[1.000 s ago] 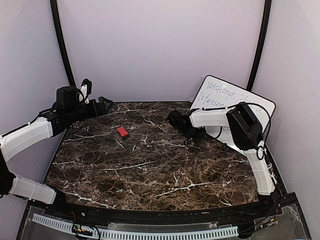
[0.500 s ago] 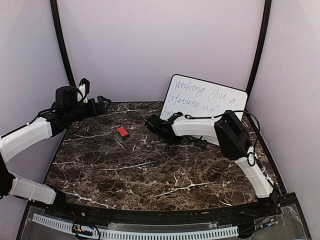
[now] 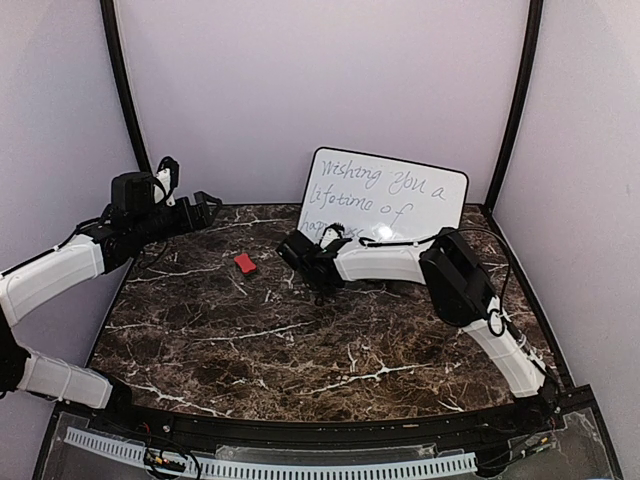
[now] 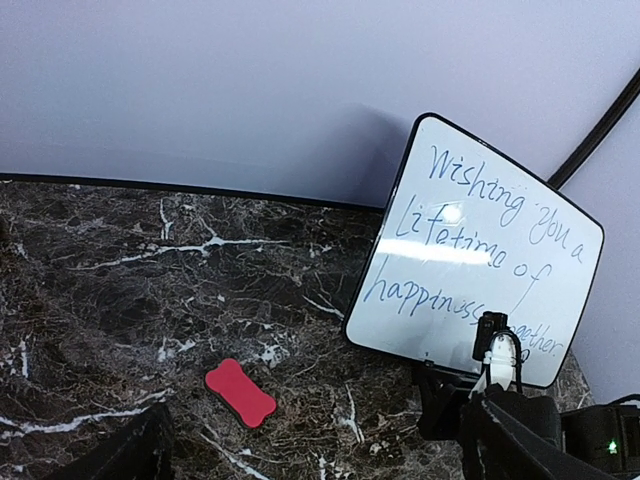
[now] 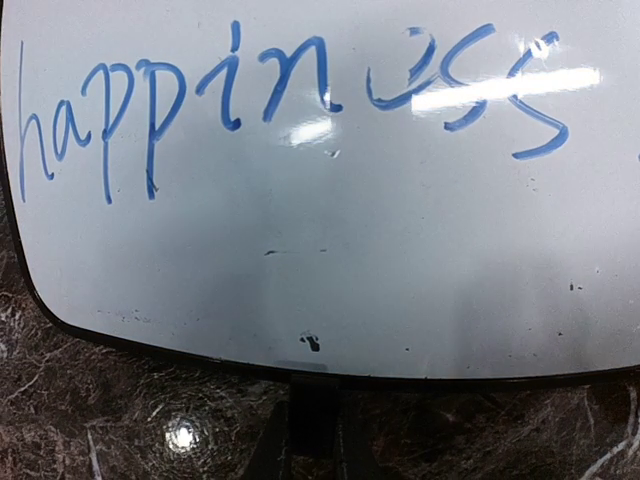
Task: Erase the whiteboard
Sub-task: Move the whiteboard to the center of the board.
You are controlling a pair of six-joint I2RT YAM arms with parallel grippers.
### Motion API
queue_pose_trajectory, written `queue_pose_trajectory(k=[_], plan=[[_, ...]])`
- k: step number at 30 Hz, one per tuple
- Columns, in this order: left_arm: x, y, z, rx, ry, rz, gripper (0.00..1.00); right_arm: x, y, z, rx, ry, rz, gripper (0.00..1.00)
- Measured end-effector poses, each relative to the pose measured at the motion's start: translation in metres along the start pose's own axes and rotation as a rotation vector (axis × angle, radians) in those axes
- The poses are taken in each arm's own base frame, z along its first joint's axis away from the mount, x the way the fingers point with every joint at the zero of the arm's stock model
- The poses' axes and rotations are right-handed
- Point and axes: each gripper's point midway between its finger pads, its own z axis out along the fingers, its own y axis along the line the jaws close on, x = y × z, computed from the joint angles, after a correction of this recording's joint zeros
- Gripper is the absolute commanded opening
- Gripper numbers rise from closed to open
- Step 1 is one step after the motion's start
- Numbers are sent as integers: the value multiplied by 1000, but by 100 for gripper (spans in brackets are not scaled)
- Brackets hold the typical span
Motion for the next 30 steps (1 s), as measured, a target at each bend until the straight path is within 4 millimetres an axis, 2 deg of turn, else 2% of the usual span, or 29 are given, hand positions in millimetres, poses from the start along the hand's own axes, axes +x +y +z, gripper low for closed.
queue_pose_trajectory(k=[7, 11, 14, 17, 22, 26, 30], plan=[[0, 1, 0, -3, -1, 0, 99, 5, 19, -1, -95, 17, -9, 35], [0, 1, 0, -5, -1, 0, 99, 19, 12, -5, -127, 42, -42, 44], [0, 1, 0, -7, -1, 0, 99, 23, -2, -15, -136, 62, -68, 48], [0, 1, 0, -7, -1, 0, 99, 17, -19, -30, -142, 62, -62, 50], [0, 1, 0, -7, -1, 0, 99, 8, -65, -53, -102, 50, -29, 50], [0, 1, 0, -5, -1, 0, 99, 9, -89, -56, -50, 40, -9, 49], [0, 1, 0, -4, 0, 0, 99, 10, -105, -52, 7, 39, 10, 46]])
